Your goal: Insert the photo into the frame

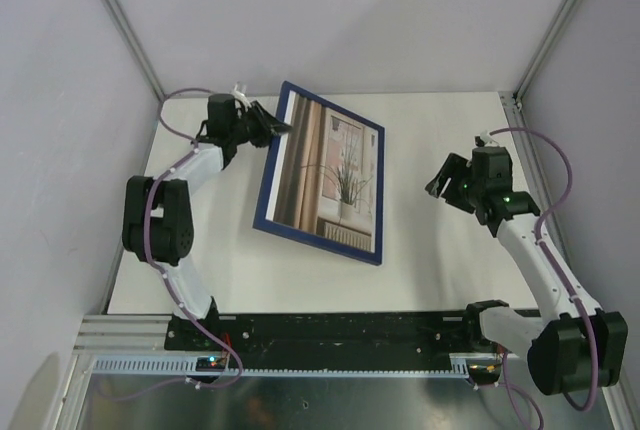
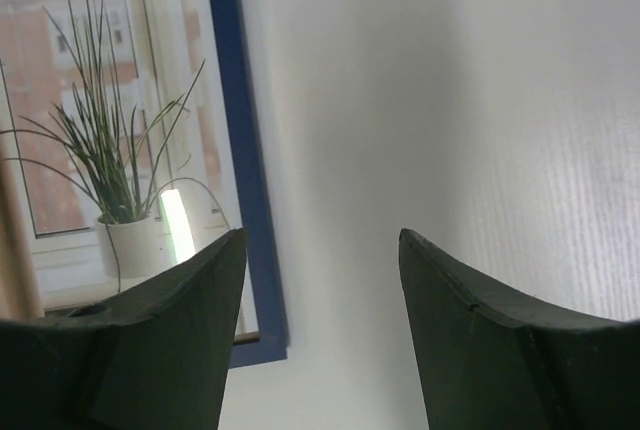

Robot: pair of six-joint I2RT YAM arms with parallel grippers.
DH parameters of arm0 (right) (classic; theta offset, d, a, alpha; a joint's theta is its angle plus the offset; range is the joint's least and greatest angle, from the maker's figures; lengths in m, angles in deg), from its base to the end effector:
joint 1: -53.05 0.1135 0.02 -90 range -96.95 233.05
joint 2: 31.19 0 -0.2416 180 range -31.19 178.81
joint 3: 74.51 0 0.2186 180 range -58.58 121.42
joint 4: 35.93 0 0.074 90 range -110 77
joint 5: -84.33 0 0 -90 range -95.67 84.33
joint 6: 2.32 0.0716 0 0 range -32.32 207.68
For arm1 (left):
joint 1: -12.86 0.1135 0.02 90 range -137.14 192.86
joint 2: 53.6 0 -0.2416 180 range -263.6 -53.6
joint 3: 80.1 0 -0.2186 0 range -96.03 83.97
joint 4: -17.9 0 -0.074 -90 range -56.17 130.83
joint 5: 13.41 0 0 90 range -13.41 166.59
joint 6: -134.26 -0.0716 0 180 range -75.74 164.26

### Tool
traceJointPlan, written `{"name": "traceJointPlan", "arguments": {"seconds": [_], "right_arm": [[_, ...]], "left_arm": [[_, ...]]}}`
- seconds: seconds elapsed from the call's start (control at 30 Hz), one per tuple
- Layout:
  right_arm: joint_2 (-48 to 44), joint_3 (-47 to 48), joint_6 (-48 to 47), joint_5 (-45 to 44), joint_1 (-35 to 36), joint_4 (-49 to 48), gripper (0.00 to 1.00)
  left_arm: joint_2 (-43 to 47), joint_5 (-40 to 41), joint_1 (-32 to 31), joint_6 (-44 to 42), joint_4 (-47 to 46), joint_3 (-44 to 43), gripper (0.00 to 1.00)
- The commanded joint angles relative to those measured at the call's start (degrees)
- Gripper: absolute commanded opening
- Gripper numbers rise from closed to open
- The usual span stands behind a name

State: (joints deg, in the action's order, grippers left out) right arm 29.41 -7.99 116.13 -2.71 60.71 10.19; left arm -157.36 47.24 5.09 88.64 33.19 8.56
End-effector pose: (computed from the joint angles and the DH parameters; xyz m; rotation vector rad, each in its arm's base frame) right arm 0.2274 0.0343 0.2526 0.3881 2.2686 0.3876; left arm 0.4032 -0.0904 0.2377 -0.3507 2.1385 -1.0720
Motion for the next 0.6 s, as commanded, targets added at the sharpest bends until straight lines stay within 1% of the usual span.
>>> {"name": "traceJointPlan", "arguments": {"seconds": [0.0, 0.07, 0.23, 0.3, 0.43, 0.57], "right_arm": [[2.15, -2.80, -0.29, 5.91, -0.32, -7.94, 0.67], [3.08, -3.95, -0.18, 7.21, -0.38, -9.65, 0.68], [4.81, -5.96, -0.22, 8.80, -0.37, -12.79, 0.69], [5.48, -6.52, -0.17, 9.25, -0.37, -13.69, 0.70], [6.98, -7.37, -0.03, 9.85, -0.37, -15.19, 0.70], [8.49, -8.13, 0.07, 10.17, -0.37, -16.43, 0.71]], "left_arm": [[-0.69, -6.86, -0.09, 3.64, -16.53, 7.23, 0.02], [-2.53, -8.41, 0.16, 4.78, -19.65, 9.22, 0.08], [-7.04, -11.39, 0.69, 7.54, -26.10, 12.68, 0.32], [-8.38, -11.82, 0.73, 7.80, -27.16, 13.50, 0.40], [-9.96, -12.12, 0.89, 7.79, -28.27, 15.08, 0.54], [-9.61, -11.03, 1.06, 7.11, -28.49, 16.56, 0.67]]}}
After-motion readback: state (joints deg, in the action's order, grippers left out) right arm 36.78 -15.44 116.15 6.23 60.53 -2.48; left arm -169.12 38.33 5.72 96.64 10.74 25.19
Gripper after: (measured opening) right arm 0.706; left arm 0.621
